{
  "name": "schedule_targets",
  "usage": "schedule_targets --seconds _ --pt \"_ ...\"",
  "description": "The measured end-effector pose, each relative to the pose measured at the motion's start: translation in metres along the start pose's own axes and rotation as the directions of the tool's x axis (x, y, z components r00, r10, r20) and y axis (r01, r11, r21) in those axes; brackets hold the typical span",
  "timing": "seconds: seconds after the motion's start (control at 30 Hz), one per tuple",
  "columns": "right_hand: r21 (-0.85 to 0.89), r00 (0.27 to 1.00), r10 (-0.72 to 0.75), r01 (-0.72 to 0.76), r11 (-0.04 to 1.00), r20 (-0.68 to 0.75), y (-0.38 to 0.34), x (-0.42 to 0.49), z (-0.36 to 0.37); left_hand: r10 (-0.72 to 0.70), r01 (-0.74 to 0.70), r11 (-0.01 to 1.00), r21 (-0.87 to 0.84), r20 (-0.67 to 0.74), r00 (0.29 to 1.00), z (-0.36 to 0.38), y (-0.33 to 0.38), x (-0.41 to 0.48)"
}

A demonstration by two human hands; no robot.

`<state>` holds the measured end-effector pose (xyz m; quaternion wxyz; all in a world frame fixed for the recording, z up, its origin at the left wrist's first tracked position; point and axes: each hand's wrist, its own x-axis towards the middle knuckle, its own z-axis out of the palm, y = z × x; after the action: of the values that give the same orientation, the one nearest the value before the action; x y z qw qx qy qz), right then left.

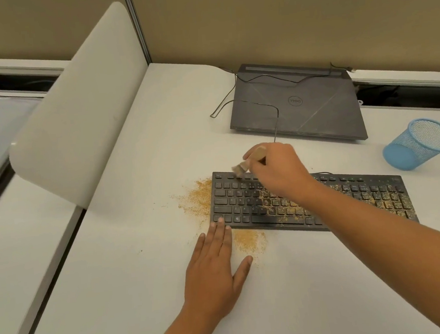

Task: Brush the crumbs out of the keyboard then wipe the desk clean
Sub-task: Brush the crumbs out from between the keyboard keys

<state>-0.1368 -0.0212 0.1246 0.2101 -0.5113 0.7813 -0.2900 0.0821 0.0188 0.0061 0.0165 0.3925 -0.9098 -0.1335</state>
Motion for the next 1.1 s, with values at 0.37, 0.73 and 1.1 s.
schedule_targets --seconds 0.37,0.73,1.1 --pt "-0.255 0.988 0.126 -0.145 0.956 -0.091 0.025 0.002 -0.03 -0.04 0.044 0.998 -0.048 0.089 0.995 -0.016 -0.004 0.008" --pt "-0.244 0.976 0.107 -0.152 0.958 -0.189 -0.003 0.009 0.028 -0.052 0.062 0.994 -0.094 0.11 0.993 -0.021 -0.003 0.005" --pt "0.048 0.972 0.152 -0.146 0.988 -0.178 -0.016 0.026 0.016 -0.061 0.078 0.99 -0.119 0.141 0.988 -0.03 -0.003 0.008"
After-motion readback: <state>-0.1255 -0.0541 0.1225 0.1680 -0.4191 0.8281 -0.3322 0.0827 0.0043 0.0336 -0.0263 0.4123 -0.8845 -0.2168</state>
